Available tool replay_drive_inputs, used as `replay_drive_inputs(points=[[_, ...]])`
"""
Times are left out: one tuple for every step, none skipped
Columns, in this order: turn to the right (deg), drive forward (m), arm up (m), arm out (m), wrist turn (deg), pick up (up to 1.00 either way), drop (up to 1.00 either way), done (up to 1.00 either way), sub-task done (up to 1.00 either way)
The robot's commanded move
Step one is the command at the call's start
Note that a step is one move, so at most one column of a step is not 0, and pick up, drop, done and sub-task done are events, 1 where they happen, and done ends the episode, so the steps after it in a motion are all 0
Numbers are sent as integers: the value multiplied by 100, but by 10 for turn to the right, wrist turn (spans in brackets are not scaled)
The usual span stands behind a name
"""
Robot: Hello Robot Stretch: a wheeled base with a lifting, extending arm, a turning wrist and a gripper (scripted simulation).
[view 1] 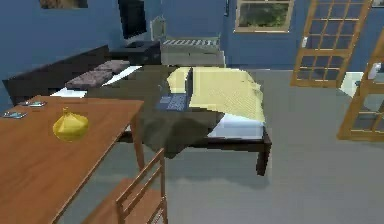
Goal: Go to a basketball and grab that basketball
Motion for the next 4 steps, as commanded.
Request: replay_drive_inputs(points=[[-420,0,0,0,0,0,0,0,0],[0,35,0,0,0,0,0,0,0],[-450,0,0,0,0,0,0,0,0],[-450,0,0,0,0,0,0,0,0]])
